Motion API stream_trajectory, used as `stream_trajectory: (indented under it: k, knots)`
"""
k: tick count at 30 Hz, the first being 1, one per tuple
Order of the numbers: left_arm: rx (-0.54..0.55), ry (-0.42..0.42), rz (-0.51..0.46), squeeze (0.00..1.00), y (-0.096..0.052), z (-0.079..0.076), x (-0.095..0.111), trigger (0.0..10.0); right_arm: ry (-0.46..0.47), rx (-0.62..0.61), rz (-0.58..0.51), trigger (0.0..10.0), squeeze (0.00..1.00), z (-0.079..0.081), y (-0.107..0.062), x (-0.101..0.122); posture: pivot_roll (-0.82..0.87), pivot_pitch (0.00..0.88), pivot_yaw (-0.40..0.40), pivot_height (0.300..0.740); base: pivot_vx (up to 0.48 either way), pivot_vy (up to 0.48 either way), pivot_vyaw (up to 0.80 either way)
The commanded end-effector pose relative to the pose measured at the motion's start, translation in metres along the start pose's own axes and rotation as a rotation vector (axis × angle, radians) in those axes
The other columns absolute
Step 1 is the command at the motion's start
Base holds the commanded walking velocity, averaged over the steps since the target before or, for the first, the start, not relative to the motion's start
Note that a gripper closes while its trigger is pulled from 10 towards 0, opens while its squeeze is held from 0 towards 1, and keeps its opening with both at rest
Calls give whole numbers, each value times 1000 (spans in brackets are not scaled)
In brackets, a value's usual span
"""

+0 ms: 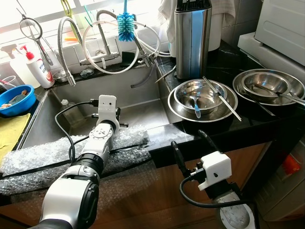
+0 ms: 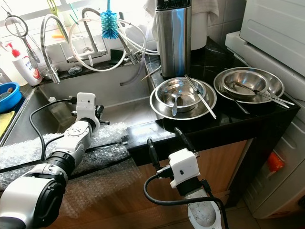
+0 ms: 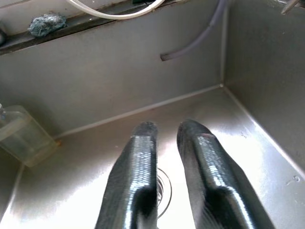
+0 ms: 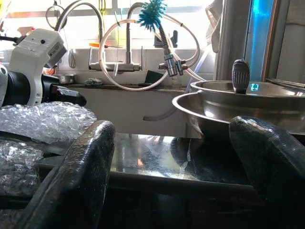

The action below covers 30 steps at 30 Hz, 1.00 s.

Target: Kitchen organization

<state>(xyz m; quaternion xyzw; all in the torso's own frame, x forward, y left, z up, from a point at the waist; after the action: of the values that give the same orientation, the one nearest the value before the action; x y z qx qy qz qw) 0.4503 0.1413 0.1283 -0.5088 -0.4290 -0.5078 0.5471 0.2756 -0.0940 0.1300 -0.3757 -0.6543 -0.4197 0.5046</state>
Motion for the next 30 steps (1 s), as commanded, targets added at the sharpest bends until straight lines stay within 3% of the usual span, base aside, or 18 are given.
stream_trajectory:
  k: [1,3,4,7,8,14,15,20,24,30]
  knots:
    - [0,1,57,1000,-1,2,-13,10000,1,7,-16,10000,0,4,2,6,-157,0,192,740,0,0,0]
    - [7,-26,-25,1000,0,4,4,10000,1,7,-13,10000,0,4,2,6,-156,0,191,740,0,0,0]
    - [5,-30,-74,0,0,4,15,10000,1,8,-13,10000,0,4,2,6,-156,0,190,740,0,0,0]
    - [7,-38,-127,0,0,5,26,10000,1,9,-14,10000,0,4,3,6,-155,0,189,740,0,0,0]
    - [21,-62,-213,0,-1,12,46,10000,1,10,-15,10000,0,4,4,6,-155,0,189,740,0,0,0]
    - [64,-84,-361,0,-8,35,81,10000,1,14,-15,10000,0,5,4,6,-148,0,189,740,0,0,0]
    - [81,-81,-405,0,-13,44,89,10000,1,15,-16,10000,0,5,4,7,-147,0,190,740,0,0,0]
    - [111,-73,-459,0,-23,60,95,10000,1,13,-17,10000,0,5,5,7,-146,0,193,740,0,0,0]
    - [155,-62,-502,0,-43,81,91,10000,0,10,-17,10000,0,4,5,6,-141,0,194,740,0,0,0]
    - [200,-53,-489,0,-75,103,68,10000,3,17,-15,10000,0,6,5,5,-137,0,195,740,0,0,0]
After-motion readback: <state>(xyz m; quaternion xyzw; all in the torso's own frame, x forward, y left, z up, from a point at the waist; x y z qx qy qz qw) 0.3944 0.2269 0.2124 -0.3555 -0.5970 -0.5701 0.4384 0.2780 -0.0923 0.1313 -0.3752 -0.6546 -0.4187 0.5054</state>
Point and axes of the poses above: a point about 5 cm out from each wrist's last joint towards the gripper, its own y axis pointing out of the wrist towards the gripper, its own x axis along the axis of the wrist's last joint, z = x × y, the point moved 6 cm from there along y, pointing out of the wrist towards the gripper, and after that the axes turned 5 degrees about y, right-handed, at the moved point
